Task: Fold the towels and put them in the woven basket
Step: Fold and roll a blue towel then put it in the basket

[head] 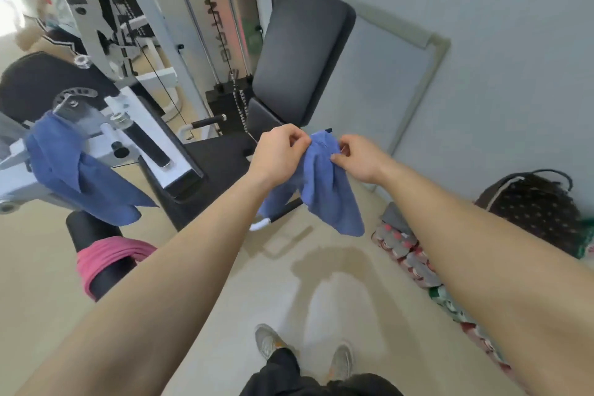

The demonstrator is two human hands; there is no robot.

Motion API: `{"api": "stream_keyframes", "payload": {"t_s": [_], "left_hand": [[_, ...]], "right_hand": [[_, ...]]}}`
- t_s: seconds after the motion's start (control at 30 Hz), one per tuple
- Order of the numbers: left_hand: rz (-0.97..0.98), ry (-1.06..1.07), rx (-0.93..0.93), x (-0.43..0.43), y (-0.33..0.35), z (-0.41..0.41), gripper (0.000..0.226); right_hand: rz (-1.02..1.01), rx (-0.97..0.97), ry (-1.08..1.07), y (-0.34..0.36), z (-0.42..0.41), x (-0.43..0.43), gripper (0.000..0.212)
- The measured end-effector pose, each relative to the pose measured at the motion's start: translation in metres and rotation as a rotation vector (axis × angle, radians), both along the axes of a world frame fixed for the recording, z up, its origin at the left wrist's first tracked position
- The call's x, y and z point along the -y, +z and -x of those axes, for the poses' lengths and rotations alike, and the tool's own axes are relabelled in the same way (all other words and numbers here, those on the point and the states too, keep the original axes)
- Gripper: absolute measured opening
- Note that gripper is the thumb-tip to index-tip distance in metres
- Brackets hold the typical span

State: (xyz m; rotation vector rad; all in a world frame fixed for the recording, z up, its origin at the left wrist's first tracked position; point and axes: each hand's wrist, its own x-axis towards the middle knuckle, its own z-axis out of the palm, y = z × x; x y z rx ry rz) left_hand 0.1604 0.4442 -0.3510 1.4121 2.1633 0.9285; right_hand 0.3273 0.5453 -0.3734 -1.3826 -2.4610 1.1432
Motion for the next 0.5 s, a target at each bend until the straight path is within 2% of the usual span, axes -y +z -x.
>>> {"api": "stream_keyframes", "payload": {"t_s": [0.03, 0.13, 0.17, 0.33, 0.43, 0.5], "left_hand": [[0.012, -0.019, 0.01, -0.007, -0.002, -0.019, 0.014], [0.051, -0.081, 0.016, -0.029, -0.005, -0.074, 0.016], [0.059, -0.102, 0.012, -0.037, -0.005, -0.093, 0.018], [0.082, -0.232, -0.012, -0.072, -0.002, -0.18, 0.024], [0.112, -0.315, 0.046, -0.088, -0.002, -0.219, 0.02], [0.13, -0.372, 0.076, -0.096, -0.003, -0.239, 0.02]], "right_hand": [[0.02, -0.006, -0.027, -0.003, -0.021, 0.001, 0.022], [0.108, -0.039, -0.089, -0.008, -0.082, 0.014, 0.061], [0.132, -0.06, -0.101, -0.009, -0.101, 0.02, 0.069], [0.203, -0.1, -0.195, -0.011, -0.176, 0.049, 0.054], [0.089, 0.002, -0.302, -0.017, -0.207, 0.054, 0.054], [0.037, 0.035, -0.409, -0.022, -0.225, 0.055, 0.042]]}}
